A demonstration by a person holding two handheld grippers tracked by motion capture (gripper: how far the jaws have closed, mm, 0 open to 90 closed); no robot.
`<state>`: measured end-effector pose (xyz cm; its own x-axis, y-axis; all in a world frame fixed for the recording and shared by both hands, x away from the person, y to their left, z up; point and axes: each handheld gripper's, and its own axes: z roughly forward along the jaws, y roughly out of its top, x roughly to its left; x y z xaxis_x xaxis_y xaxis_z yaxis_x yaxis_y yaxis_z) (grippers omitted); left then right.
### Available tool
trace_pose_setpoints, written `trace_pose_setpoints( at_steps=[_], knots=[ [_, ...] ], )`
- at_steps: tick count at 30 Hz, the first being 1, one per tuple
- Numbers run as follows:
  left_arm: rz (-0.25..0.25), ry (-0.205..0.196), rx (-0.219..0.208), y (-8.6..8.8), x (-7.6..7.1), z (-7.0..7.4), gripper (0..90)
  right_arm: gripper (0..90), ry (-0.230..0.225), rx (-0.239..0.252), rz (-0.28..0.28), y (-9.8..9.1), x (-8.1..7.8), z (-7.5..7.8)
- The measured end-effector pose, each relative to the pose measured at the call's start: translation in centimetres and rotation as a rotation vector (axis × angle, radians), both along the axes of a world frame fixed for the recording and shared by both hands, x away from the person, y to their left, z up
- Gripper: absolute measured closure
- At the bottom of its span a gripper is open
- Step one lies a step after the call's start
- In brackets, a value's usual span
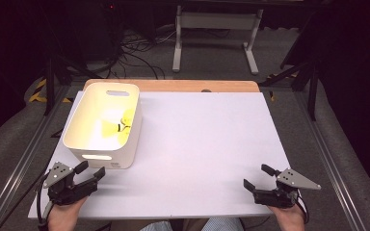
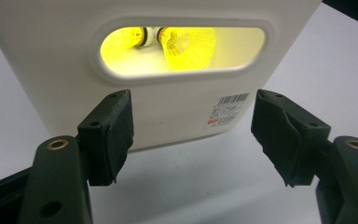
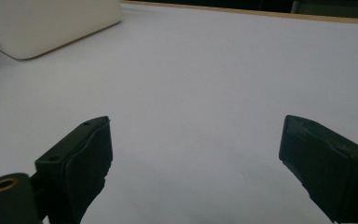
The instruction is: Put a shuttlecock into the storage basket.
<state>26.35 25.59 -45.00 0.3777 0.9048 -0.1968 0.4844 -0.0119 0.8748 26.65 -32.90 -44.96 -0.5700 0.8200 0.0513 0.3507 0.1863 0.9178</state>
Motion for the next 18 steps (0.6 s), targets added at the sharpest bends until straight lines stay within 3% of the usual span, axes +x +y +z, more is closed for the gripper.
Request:
trace_pose_setpoints(
  at_steps=[18],
  knots=[
    [-0.007,0.014,-0.002,-0.08,0.12,-0.21,30.4,10.1,0.001,-0.001,0.003,-0.04,0.11,-0.04]
  ],
)
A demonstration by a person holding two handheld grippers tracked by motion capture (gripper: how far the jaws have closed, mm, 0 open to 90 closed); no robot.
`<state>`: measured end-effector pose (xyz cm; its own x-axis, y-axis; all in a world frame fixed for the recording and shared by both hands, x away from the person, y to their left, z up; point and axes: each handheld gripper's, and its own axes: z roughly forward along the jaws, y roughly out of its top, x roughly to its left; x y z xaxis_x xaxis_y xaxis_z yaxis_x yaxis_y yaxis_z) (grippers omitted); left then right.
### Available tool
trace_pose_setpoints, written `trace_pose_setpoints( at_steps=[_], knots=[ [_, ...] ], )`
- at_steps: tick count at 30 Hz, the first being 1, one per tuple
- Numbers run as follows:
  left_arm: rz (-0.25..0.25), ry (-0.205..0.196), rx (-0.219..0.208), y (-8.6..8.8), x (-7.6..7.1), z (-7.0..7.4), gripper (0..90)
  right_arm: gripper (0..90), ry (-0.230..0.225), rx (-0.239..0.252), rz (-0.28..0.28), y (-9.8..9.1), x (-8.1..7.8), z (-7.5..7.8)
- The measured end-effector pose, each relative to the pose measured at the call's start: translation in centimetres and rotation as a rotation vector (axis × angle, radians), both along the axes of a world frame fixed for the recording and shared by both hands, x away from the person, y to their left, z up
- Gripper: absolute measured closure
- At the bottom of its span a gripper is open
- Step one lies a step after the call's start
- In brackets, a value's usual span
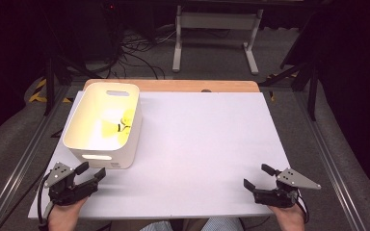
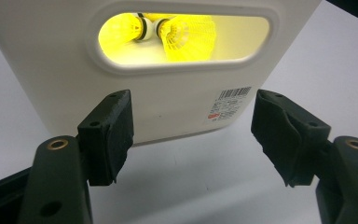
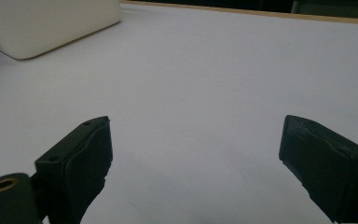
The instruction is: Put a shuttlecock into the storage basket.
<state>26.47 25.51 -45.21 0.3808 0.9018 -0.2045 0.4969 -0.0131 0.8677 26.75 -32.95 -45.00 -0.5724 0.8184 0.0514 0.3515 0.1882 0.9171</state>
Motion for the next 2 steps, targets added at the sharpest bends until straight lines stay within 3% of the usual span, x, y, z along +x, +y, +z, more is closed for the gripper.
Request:
trace_pose_setpoints(
  at_steps=[2],
  knots=[
    [-0.001,0.0,0.0,-0.02,0.0,0.02,30.5,10.1,-0.002,0.001,0.001,0.02,0.01,-0.01]
  ],
)
